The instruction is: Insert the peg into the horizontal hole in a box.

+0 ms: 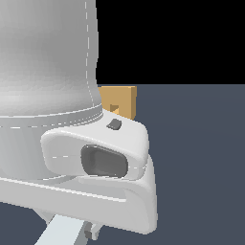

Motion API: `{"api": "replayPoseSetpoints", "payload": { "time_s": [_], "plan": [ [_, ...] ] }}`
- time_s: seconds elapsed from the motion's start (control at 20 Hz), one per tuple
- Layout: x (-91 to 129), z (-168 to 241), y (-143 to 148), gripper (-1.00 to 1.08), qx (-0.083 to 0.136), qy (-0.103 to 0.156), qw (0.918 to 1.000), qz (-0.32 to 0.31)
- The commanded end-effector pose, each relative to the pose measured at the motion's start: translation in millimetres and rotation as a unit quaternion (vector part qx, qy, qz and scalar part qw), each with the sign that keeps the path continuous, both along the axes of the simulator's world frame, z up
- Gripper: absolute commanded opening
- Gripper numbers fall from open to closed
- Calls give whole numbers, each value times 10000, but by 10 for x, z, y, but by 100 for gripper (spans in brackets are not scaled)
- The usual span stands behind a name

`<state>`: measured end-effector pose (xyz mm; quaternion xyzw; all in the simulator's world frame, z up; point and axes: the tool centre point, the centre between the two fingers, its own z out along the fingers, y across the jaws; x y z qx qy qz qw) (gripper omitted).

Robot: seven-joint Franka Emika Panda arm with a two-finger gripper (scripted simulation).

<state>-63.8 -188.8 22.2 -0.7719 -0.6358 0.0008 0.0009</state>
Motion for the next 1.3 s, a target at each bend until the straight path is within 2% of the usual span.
{"api": "replayPoseSetpoints", "payload": {
  "time_s": [0.0,0.3,1.0,1.25],
  "plan": [
    [-5,35,168,-100,-2,-14,10000,-5],
    [-57,115,731,-100,-1,-13,10000,-53],
    [-149,354,2392,-100,-3,-13,9998,-193],
    [-151,419,2843,-100,-4,-13,9997,-231]
  ]
}}
